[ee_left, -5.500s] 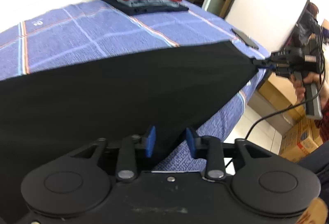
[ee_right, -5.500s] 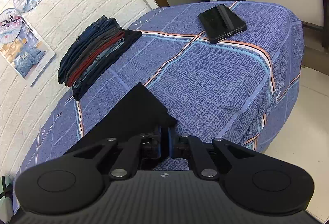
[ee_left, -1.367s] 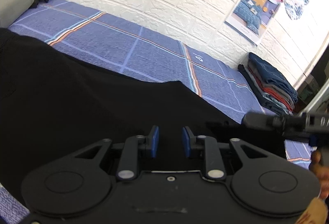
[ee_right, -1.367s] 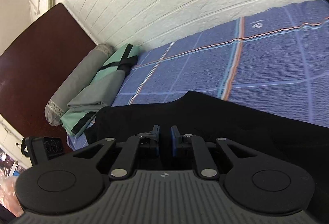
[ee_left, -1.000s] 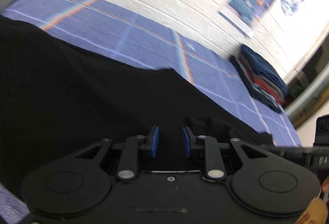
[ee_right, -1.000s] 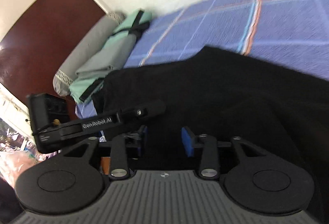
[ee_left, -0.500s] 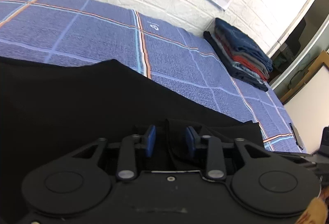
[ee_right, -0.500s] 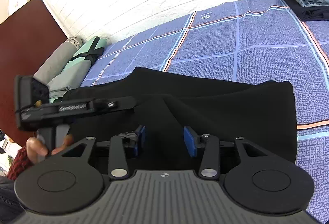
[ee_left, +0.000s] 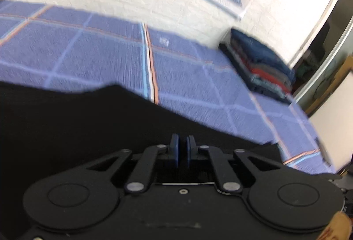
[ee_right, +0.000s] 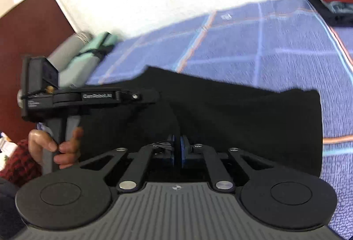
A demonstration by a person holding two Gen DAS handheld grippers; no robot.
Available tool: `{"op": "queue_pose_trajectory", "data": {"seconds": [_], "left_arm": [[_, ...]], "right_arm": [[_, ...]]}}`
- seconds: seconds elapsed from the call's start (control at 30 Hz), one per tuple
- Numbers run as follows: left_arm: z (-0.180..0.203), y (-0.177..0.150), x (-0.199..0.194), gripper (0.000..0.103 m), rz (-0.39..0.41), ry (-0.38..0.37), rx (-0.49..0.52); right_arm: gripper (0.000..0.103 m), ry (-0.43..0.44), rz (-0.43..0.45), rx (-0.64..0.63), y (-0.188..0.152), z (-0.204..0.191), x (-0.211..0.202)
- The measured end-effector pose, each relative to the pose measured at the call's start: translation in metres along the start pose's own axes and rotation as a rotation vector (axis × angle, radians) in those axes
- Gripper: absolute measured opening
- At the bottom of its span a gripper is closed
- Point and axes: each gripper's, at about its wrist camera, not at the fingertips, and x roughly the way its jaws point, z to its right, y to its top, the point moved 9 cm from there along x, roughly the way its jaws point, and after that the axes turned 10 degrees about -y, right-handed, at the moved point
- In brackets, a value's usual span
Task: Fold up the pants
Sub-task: 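Smooth the folded pants flat and open both grippers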
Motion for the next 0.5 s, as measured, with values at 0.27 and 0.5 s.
{"op": "queue_pose_trajectory", "data": {"seconds": [0.27, 0.5], "left_arm": [[-0.032, -0.013, -0.030, 0.031, -0.013, 0.151, 0.002], [-0.043, -0.021, -0.044, 0.052, 0.001, 0.099, -0.095]], "right_arm": [[0.036, 0.175, -0.162, -0.117, -0.030, -0.043, 0.012], [0.050, 0.136, -0.107, -0.044, -0.020, -0.025, 0.005]]}}
